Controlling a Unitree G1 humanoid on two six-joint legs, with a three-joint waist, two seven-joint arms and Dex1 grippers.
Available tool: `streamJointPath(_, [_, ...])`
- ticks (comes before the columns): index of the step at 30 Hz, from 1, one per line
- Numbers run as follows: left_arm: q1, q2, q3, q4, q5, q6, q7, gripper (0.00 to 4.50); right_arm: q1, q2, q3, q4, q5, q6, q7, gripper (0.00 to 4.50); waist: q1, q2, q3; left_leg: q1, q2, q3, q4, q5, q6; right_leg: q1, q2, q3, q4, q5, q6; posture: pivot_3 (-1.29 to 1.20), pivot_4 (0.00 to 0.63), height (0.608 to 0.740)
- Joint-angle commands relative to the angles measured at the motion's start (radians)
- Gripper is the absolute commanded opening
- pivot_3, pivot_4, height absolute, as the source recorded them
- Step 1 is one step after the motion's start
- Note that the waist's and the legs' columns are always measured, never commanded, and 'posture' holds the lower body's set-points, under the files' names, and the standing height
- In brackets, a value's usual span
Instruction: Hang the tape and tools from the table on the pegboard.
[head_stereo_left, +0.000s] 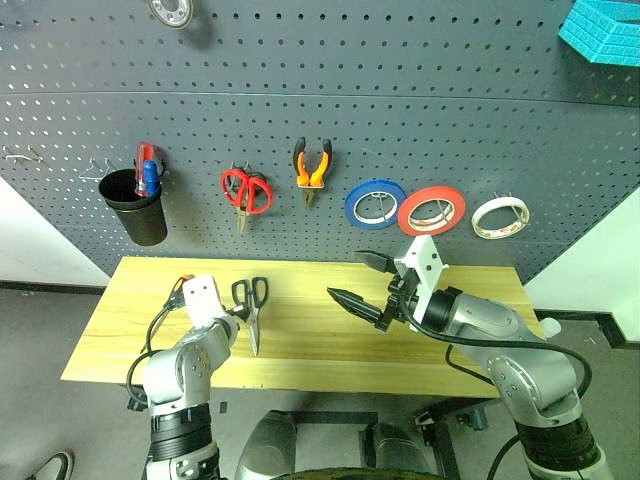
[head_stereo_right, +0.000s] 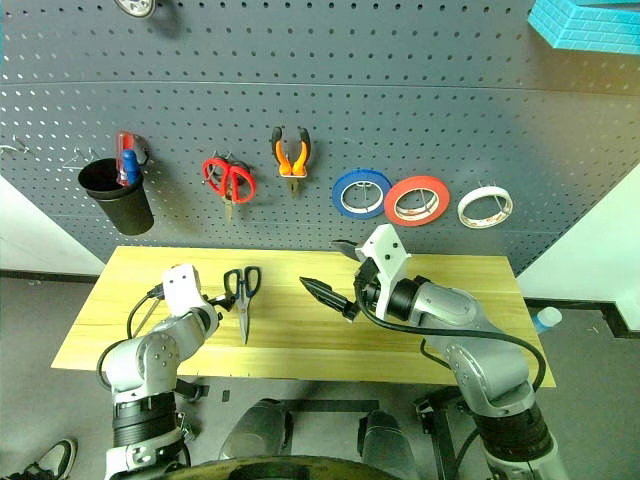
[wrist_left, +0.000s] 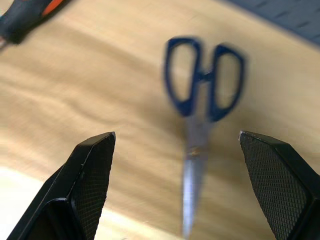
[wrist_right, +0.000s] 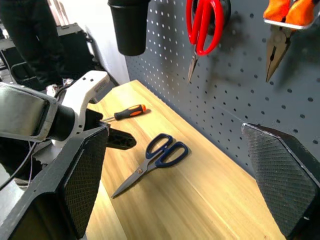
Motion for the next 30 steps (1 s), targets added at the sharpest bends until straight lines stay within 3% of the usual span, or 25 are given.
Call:
streamJointPath(1, [-0.057, 0.004, 0.013, 0.062, 0.03, 0.014, 0.002, 4.14, 0.0, -0.003, 0.0, -0.06, 0.019, 0.005, -0.012, 4.46, 0.0, -0.001, 0.003, 0.0, 0.0, 0.0, 0.0, 0.0, 0.0, 0.0, 0.0, 0.0, 0.0, 0.0, 0.0, 0.36, 0.109, 0.72])
streamJointPath(14, [-0.165, -0.031, -0.047, 0.288, 0.113, -0.088, -0.055, 4.14, 0.039, -0.012, -0.004, -0.114, 0.042, 0.043, -0.046, 4.46, -0.001, -0.004, 0.022, 0.0, 0.0, 0.0, 0.0, 0.0, -0.001, 0.0, -0.001, 0.0, 0.0, 0.0, 0.0, 0.33, 0.131, 0.72])
streamJointPath(30, [-0.278, -0.019, -0.023, 0.56, 0.168, -0.222, -0.061, 4.14, 0.077, -0.031, -0.011, -0.163, 0.08, 0.08, -0.072, 4.46, -0.002, -0.006, 0.046, -0.001, -0.001, -0.001, -0.001, 0.0, -0.001, 0.0, -0.001, -0.001, 0.0, 0.0, 0.0, 0.32, 0.152, 0.72])
